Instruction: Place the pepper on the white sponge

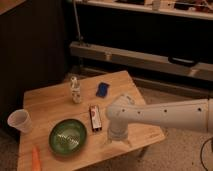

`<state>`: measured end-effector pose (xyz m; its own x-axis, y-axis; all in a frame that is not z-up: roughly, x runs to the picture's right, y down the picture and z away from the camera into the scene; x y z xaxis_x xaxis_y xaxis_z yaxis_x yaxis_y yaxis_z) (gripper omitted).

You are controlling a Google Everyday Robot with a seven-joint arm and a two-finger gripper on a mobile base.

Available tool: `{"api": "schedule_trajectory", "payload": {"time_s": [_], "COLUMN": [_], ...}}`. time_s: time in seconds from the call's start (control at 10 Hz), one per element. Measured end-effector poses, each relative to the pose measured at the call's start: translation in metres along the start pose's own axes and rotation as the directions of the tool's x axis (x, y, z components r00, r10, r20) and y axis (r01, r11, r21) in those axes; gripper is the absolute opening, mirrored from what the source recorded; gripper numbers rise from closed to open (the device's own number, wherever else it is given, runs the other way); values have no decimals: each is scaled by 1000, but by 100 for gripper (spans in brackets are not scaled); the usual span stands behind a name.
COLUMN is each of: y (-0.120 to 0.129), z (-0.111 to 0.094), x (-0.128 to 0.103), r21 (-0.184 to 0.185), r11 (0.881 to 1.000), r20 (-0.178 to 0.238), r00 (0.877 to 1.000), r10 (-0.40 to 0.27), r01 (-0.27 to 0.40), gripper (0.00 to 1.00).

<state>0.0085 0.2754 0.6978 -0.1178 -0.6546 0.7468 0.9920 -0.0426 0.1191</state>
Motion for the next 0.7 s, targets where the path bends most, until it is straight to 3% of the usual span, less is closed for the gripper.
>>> {"api": "schedule_trajectory", "payload": {"time_s": [0.2, 0.4, 0.5, 0.7], "y": [-64, -124, -156, -195], "z": [0, 3, 5, 6], "x": [-2, -11, -21, -44], "r21": [11, 32, 50, 80], "r11": [993, 976, 960, 933], "r20": [-18, -29, -36, -63], "r00": [993, 976, 961, 936], "r10": [-116, -215, -273, -346], "r01": [117, 216, 274, 351], "gripper": [80, 80, 80, 80]}}
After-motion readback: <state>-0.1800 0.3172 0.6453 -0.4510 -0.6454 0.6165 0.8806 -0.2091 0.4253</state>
